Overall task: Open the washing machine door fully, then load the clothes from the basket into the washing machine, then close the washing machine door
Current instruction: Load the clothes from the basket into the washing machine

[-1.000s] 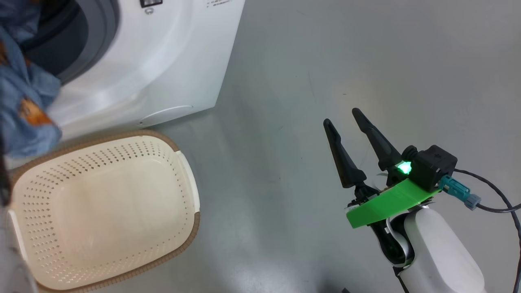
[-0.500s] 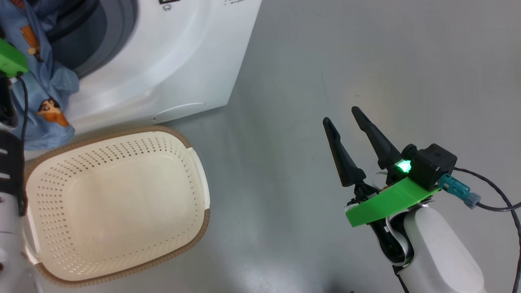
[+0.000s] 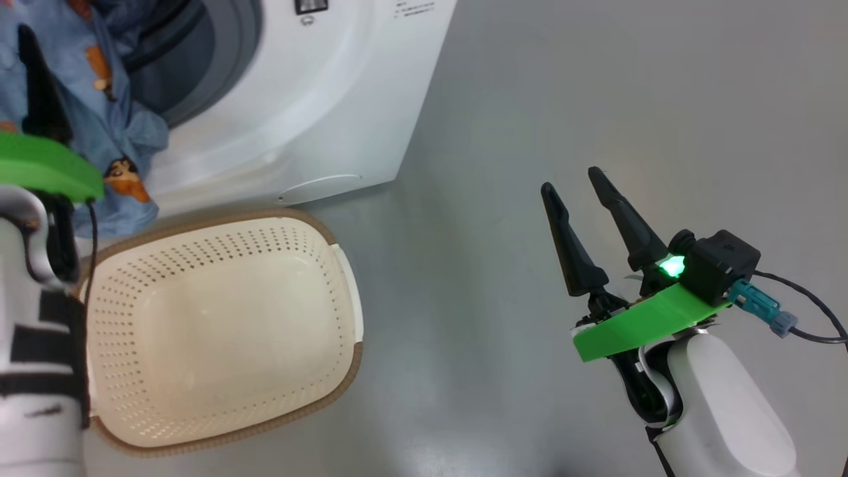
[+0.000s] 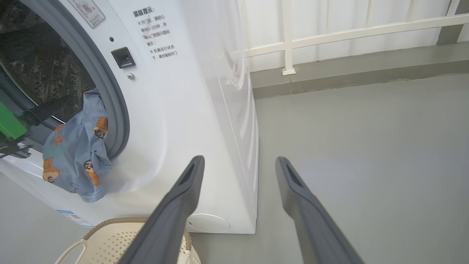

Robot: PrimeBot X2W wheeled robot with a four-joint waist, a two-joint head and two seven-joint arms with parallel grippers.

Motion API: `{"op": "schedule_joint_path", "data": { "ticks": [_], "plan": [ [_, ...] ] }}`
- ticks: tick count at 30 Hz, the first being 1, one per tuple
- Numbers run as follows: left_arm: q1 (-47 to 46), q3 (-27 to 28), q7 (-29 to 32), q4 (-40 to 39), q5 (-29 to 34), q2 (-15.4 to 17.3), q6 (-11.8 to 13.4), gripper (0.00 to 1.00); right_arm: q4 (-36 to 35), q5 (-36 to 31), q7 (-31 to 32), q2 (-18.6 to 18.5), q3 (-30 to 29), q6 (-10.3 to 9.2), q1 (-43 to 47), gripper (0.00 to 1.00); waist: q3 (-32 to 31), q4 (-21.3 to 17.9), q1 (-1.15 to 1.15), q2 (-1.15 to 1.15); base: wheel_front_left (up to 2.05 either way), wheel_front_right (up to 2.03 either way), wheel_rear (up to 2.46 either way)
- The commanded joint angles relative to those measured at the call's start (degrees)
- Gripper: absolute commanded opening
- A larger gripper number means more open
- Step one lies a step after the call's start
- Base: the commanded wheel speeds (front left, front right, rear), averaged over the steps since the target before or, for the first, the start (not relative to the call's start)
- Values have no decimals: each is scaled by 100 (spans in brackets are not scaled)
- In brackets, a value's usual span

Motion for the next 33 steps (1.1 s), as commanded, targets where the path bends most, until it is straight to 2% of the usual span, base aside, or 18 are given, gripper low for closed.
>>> {"op": "schedule_joint_path", "data": {
  "ticks": [1, 13, 19, 26, 33],
  "plan": [
    [286, 106, -30, -387, -30, 174, -35, 100, -150, 72, -27, 37, 60, 9, 78, 100, -45, 87, 0, 0, 0, 0, 0],
    [1784, 175, -30, -1825, -133, -69, -51, 100, -208, 51, -27, -69, -165, 9, 106, 100, -110, 284, 0, 0, 0, 0, 0],
    [2639, 182, -30, -2525, -148, -289, -53, 100, -221, 21, -27, -58, -210, 9, 181, 100, -177, 352, 0, 0, 0, 0, 0],
    [3404, 266, -30, -3139, -265, -520, -55, 100, -268, 20, -27, -76, -262, 9, 254, 100, -214, 397, 0, 0, 0, 0, 0],
    [3784, 342, -30, -3485, -247, -672, -49, 100, -294, 5, -27, -123, -334, 9, 337, 100, -217, 461, 0, 0, 0, 0, 0]
  ]
}}
